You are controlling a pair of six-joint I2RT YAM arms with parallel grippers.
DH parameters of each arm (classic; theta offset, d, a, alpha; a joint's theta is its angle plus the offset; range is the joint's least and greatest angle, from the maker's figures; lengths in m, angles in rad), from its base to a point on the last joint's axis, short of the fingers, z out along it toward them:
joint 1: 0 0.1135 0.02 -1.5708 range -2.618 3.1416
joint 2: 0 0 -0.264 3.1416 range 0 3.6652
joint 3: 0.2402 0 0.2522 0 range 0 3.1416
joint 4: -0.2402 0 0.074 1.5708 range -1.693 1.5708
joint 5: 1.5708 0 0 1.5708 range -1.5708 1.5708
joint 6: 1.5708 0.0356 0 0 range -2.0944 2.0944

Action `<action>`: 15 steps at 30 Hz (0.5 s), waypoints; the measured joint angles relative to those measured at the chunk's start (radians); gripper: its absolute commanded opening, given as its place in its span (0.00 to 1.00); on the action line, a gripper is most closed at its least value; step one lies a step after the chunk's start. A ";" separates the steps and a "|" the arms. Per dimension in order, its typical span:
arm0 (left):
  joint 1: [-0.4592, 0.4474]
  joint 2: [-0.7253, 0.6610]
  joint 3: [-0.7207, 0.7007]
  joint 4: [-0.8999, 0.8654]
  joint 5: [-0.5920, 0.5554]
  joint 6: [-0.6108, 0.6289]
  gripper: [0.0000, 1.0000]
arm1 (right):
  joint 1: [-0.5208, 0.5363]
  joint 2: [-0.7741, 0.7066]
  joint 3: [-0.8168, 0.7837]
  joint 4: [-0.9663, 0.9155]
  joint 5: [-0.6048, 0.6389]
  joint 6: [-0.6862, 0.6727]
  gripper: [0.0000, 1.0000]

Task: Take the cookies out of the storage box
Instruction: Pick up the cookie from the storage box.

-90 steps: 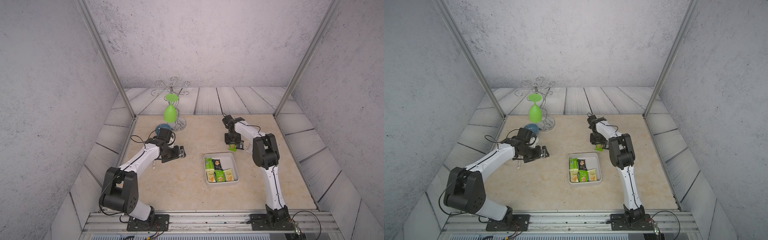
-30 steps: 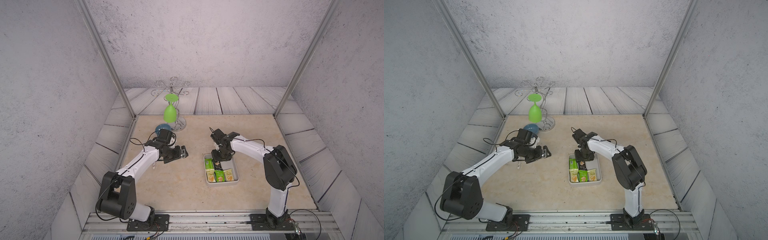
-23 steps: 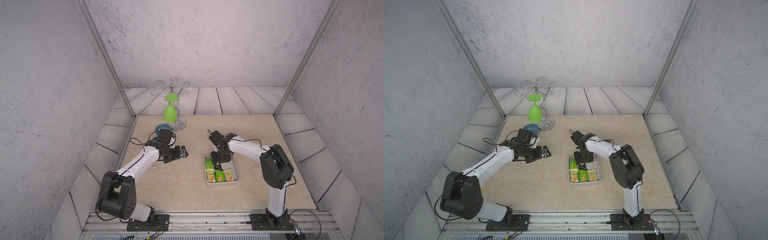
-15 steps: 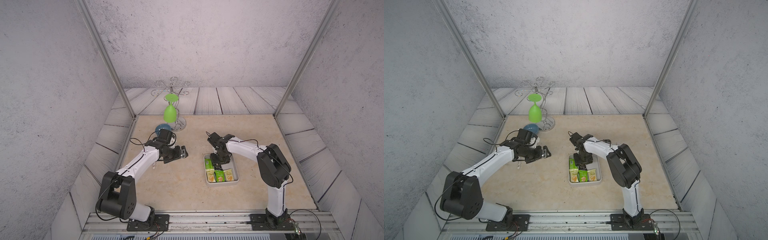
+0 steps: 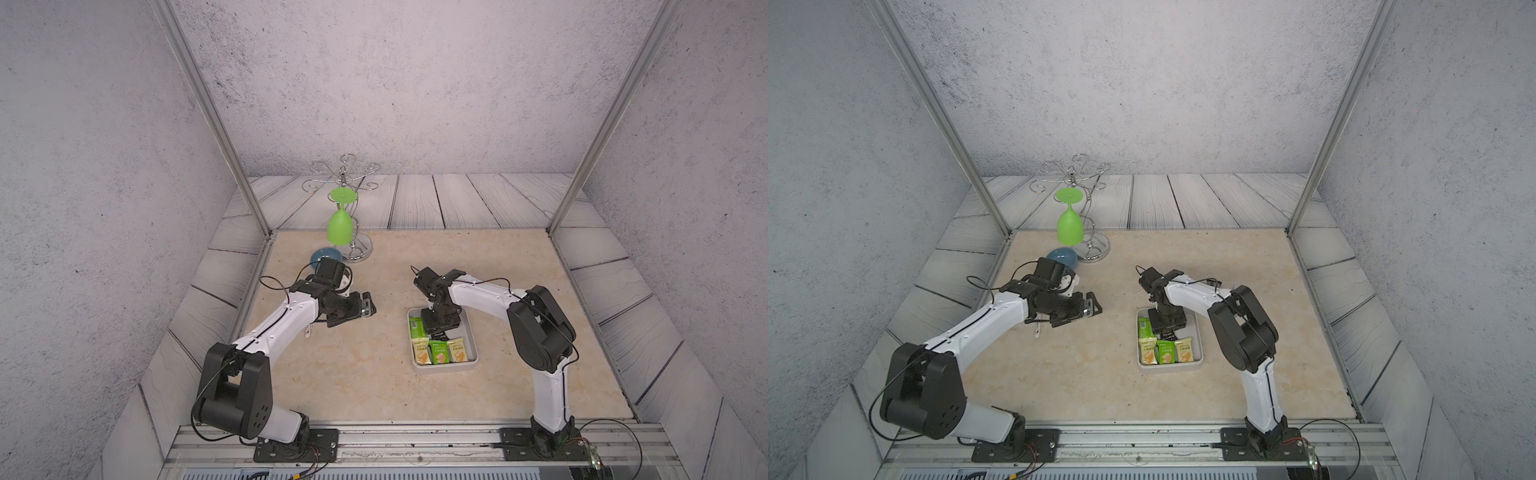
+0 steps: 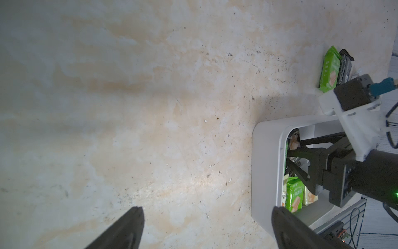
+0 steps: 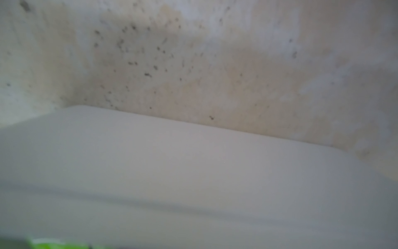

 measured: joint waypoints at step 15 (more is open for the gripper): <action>0.000 0.000 0.000 0.000 -0.001 0.000 0.98 | 0.000 0.011 0.002 -0.005 0.013 0.005 0.41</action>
